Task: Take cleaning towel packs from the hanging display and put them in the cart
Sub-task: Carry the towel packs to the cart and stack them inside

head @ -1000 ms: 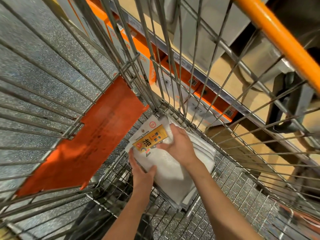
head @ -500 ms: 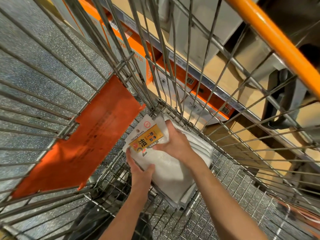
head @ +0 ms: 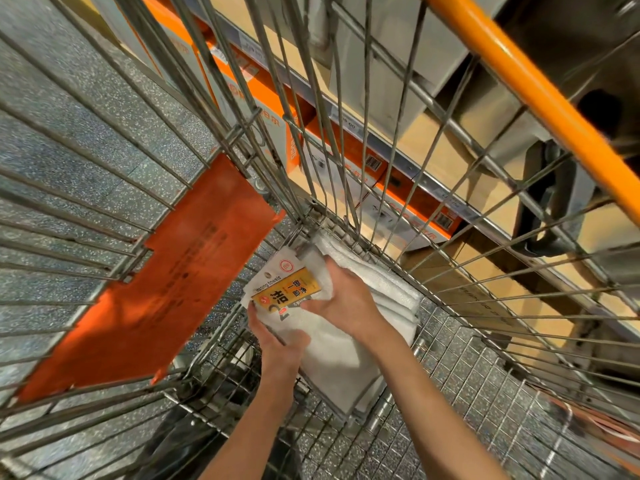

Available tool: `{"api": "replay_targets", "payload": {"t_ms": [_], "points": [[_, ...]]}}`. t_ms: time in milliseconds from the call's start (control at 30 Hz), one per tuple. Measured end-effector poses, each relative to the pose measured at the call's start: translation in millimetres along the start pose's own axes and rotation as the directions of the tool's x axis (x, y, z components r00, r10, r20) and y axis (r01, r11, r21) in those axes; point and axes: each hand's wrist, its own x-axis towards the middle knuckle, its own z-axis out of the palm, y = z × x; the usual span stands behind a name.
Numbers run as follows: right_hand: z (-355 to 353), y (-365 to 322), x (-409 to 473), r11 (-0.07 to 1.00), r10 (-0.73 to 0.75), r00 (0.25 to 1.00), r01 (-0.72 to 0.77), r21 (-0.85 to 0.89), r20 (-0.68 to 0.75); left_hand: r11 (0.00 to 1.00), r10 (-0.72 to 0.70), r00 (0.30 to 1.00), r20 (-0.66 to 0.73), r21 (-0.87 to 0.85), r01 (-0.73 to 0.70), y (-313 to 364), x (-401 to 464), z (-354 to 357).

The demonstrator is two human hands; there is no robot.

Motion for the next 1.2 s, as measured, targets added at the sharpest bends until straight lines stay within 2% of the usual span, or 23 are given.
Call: {"api": "replay_targets", "payload": {"t_ms": [100, 300, 533, 667, 767, 933, 1067, 1200], "points": [[-1.8, 0.1, 5.8, 0.999, 0.022, 1.0, -0.023, 0.041, 0.011, 1.0, -0.023, 1.0, -0.009, 0.006, 0.023, -2.1, 2.5, -1.4], [-3.4, -3.1, 10.0, 0.999, 0.027, 0.998, -0.025, -0.036, 0.055, 0.999, -0.048, 0.999, -0.005, 0.014, 0.048, -1.1, 3.6, -1.6], [-1.6, 0.2, 4.7, 1.0, -0.023, 0.999, 0.023, -0.02, -0.034, 0.999, -0.012, 1.0, 0.0, 0.032, 0.012, 2.3, -0.1, -1.6], [-1.7, -4.7, -1.7, 0.996, -0.076, 0.996, 0.073, -0.06, -0.044, 0.999, -0.041, 0.999, -0.014, 0.027, 0.041, 6.0, -1.0, 0.2], [0.5, -7.8, -1.7, 0.998, -0.048, 0.999, 0.048, -0.042, -0.013, 0.997, -0.068, 0.998, -0.013, 0.03, 0.068, 6.4, -1.4, -1.3], [-5.5, 1.3, 2.6, 0.993, 0.094, 0.995, -0.096, 0.072, 0.022, 0.999, -0.051, 0.998, 0.043, -0.016, 0.052, 8.8, -0.8, -4.0], [-6.4, 3.0, 8.8, 0.99, 0.082, 0.997, -0.083, 0.116, 0.011, 0.999, -0.033, 0.999, 0.04, -0.035, 0.035, 13.1, -3.1, -0.7], [-5.5, 2.4, 12.7, 0.99, 0.076, 0.995, -0.083, 0.112, 0.062, 0.997, -0.071, 0.997, 0.016, -0.03, 0.072, 10.8, 0.1, 0.2]]}}
